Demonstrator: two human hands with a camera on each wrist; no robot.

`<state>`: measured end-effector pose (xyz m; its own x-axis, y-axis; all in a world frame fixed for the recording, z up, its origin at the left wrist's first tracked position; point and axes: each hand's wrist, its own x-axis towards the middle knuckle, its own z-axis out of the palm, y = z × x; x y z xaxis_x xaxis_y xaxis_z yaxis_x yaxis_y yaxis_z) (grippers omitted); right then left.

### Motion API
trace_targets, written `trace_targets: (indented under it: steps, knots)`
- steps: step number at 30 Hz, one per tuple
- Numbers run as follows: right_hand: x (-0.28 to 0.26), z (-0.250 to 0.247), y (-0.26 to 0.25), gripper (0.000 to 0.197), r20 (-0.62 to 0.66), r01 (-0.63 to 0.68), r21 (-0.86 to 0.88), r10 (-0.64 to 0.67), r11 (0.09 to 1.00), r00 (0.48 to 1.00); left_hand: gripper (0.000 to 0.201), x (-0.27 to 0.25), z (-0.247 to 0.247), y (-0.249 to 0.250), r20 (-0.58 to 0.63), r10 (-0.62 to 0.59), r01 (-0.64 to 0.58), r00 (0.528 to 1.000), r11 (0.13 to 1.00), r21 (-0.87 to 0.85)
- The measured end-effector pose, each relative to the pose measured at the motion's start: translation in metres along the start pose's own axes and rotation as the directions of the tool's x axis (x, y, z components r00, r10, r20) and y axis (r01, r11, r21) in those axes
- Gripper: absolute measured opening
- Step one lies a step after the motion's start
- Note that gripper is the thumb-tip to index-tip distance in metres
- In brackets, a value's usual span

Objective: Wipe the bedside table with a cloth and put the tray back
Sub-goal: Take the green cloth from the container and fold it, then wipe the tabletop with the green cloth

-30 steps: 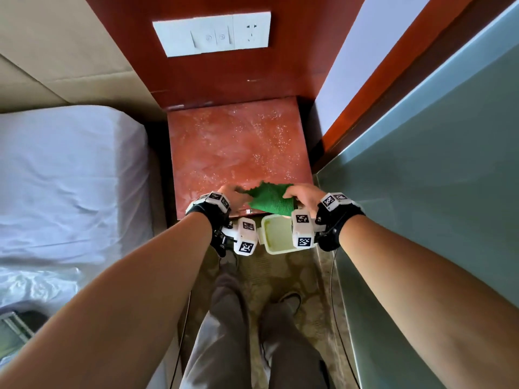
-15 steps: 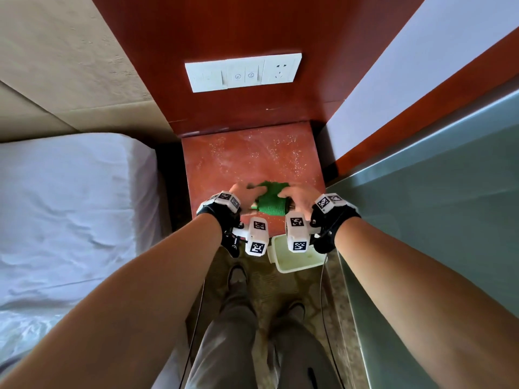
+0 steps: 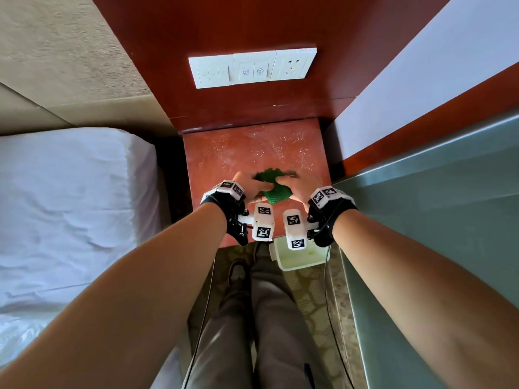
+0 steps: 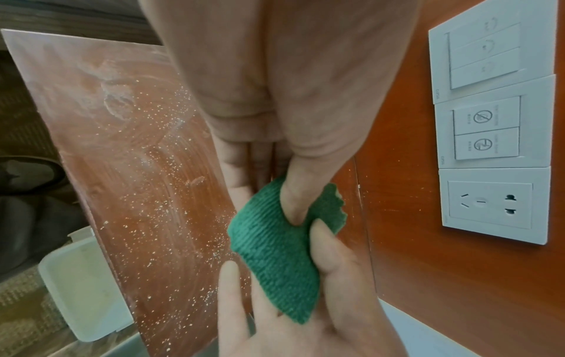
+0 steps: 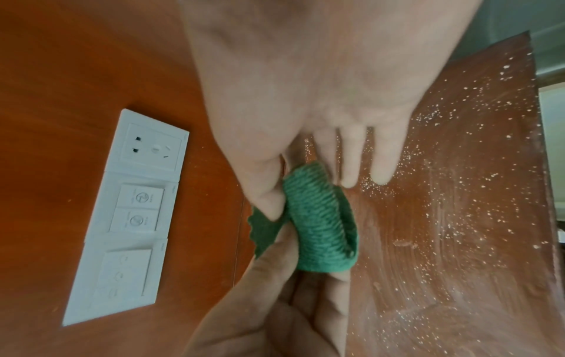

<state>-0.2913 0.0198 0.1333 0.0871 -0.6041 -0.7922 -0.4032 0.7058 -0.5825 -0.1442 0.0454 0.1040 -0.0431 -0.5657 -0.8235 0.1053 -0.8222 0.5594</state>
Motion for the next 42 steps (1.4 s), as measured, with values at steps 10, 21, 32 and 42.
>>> trace_targets:
  steps: [10, 21, 32, 42]
  knots:
    - [0.047, -0.020, -0.013, 0.042, 0.277, -0.096, 0.024, 0.085, 0.995, 0.957, 0.035, 0.043, -0.002, 0.029, -0.053, 0.034, -0.017, 0.998, 0.955, 0.296]
    - [0.122, -0.074, -0.016, 0.054, 0.094, -0.179, 0.048, 0.174, 0.983, 0.980, 0.029, 0.105, 0.022, 0.062, -0.185, 0.265, -0.063, 0.946, 0.713, 0.698]
    - [0.227, -0.131, 0.012, 0.031, -0.308, -0.030, -0.423, -0.112, 0.906, 0.945, 0.093, 0.175, 0.012, 0.050, -0.267, 0.257, 0.107, 0.929, 0.504, 0.857]
    - [0.266, -0.129, 0.002, 0.044, -0.359, 0.104, -0.651, -0.426, 0.752, 0.831, 0.134, 0.218, 0.003, 0.025, -0.303, 0.231, 0.194, 0.924, 0.401, 0.895]
